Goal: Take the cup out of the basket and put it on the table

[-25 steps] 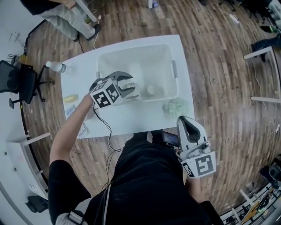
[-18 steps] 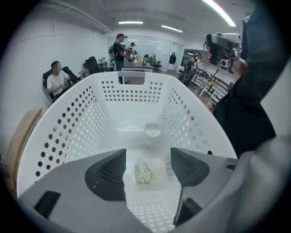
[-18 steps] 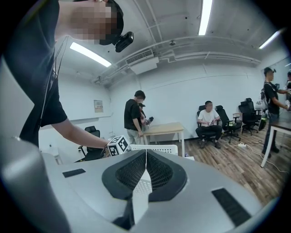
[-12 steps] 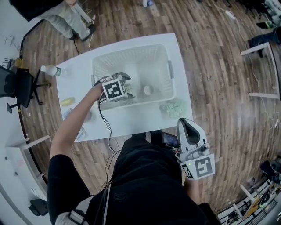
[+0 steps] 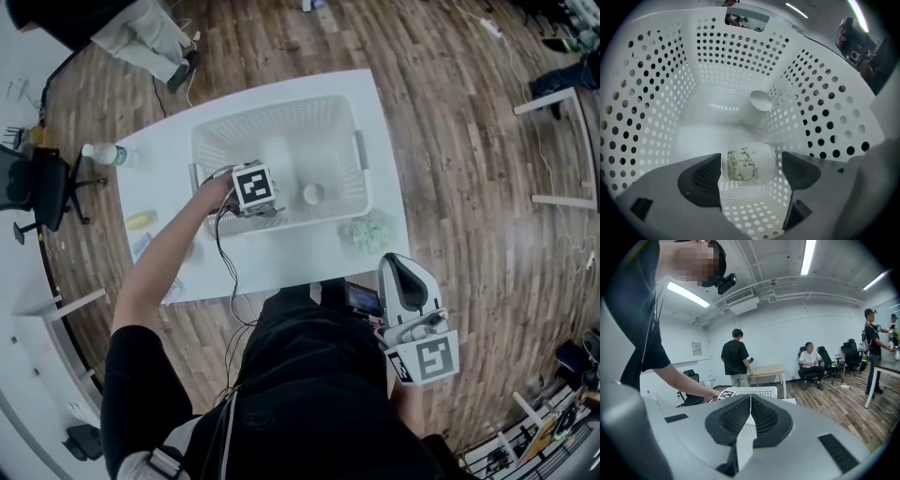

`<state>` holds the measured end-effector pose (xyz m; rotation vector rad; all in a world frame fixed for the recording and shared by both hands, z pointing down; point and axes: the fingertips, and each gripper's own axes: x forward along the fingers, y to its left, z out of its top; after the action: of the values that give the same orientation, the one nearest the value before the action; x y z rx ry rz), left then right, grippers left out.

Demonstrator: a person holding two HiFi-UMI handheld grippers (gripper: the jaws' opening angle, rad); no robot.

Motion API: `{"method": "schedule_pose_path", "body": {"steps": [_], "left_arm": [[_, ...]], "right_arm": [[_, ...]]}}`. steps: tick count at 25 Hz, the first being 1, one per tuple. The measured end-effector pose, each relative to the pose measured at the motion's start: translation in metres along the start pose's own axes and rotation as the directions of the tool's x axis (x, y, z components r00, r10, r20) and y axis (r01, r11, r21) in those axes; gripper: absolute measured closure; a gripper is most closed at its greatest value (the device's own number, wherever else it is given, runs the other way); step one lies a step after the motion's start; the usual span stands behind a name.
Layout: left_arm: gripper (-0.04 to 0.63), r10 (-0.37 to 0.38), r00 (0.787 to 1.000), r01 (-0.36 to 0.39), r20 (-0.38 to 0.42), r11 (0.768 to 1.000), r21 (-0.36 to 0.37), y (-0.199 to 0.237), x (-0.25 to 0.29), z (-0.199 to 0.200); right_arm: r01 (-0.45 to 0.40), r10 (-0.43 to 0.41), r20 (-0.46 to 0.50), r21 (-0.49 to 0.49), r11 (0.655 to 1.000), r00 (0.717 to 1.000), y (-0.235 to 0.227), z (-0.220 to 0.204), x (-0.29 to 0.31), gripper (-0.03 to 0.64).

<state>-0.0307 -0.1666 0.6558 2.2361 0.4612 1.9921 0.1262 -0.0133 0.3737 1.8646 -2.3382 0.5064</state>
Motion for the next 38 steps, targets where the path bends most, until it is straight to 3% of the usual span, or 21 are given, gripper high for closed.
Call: {"method": "schedule_pose_path", "body": {"steps": [6,10,14,22,27,31,34,38], "left_arm": [[0.196,-0.02,0.999,0.018,-0.046,0.999,-0.044,-0.002,0.018,-0.013],[0.196,0.011,0.999,-0.012,-0.04,1.0,-0.029,0.004,0.017,-0.01],[0.196,0.015,0.996,-0.018,-0.092,1.0,-0.024,0.006,0.021,-0.02],[0.196,0.03,0.998,-0.032,-0.061,0.999,-0.032,0.005,0.01,-0.009],[0.196,-0.008,0.999,0.005,-0.047,0.997,-0.072,-0.002,0.006,-0.011],[0.196,0.101,0.995,-0.099,0.021,0.992,-0.073,0.017,-0.017,0.004],[0.196,0.19,0.976,-0.182,0.103,0.98,-0.078,0.031,-0.041,0.02],[0.196,0.203,0.949,-0.174,0.242,0.975,-0.136,0.024,-0.075,0.039]], "right_arm": [[0.008,-0.008,-0.003,0.007,1.0,1.0,-0.003,-0.001,-0.001,0.592],[0.008,-0.008,0.001,0.009,1.0,1.0,-0.004,0.001,-0.001,0.592],[0.005,-0.005,-0.002,0.006,1.0,1.0,-0.004,0.001,-0.003,0.592],[-0.001,0.001,0.003,0.003,1.0,1.0,-0.006,0.0,-0.008,0.592],[-0.004,0.004,0.009,0.001,1.0,1.0,-0.003,0.0,-0.011,0.592],[-0.012,0.012,0.021,-0.006,1.0,1.0,-0.004,0.002,-0.014,0.592],[-0.022,0.023,0.03,-0.011,1.0,0.999,-0.003,0.003,-0.016,0.592],[-0.045,0.046,0.038,-0.026,0.999,0.998,0.002,0.006,-0.015,0.592]]}}
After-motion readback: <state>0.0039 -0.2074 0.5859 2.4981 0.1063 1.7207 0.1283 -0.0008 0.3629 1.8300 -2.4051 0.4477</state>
